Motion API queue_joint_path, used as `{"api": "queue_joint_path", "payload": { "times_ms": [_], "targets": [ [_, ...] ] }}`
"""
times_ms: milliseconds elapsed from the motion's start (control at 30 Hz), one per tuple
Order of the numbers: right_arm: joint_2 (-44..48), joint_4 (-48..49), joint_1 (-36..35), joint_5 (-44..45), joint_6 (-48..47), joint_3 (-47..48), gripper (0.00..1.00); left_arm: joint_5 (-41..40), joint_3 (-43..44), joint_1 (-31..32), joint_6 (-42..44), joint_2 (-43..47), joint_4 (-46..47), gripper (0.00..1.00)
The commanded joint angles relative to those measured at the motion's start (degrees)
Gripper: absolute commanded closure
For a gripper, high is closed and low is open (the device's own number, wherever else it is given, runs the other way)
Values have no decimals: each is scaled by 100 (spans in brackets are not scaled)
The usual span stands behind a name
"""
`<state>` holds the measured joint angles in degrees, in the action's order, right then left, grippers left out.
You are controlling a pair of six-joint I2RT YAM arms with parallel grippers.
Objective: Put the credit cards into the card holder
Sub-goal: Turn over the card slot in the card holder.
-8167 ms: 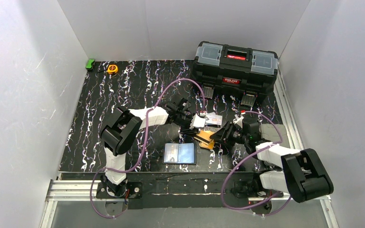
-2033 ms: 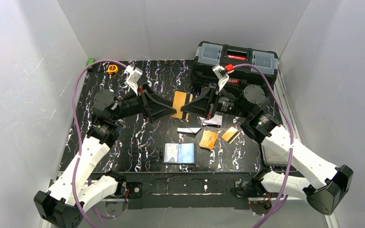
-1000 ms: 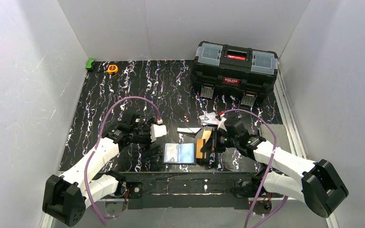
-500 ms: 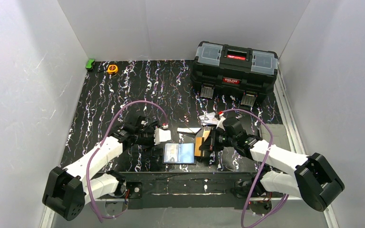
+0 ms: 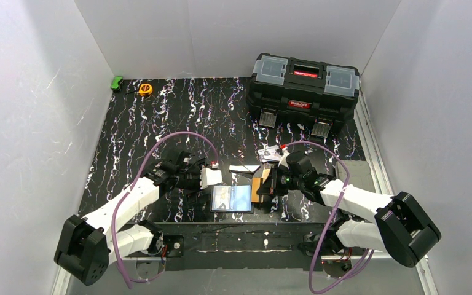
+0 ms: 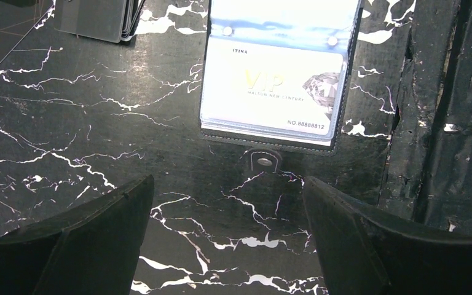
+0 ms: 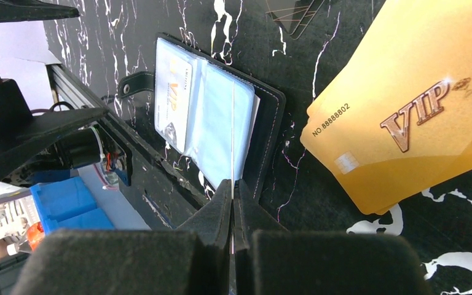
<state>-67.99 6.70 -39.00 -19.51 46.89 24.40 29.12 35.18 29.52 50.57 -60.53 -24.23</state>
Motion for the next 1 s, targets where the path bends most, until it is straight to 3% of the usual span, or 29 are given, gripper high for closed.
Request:
{"api": "queue_joint_path", "payload": {
  "times_ms": [0, 967],
  "targets": [
    [-46, 321, 9, -44, 26, -41, 99, 150, -139, 62, 110, 112, -65, 10],
    [-107, 664, -2, -147, 103, -227, 99, 108, -367, 321, 704, 33, -106, 13]
  ]
}}
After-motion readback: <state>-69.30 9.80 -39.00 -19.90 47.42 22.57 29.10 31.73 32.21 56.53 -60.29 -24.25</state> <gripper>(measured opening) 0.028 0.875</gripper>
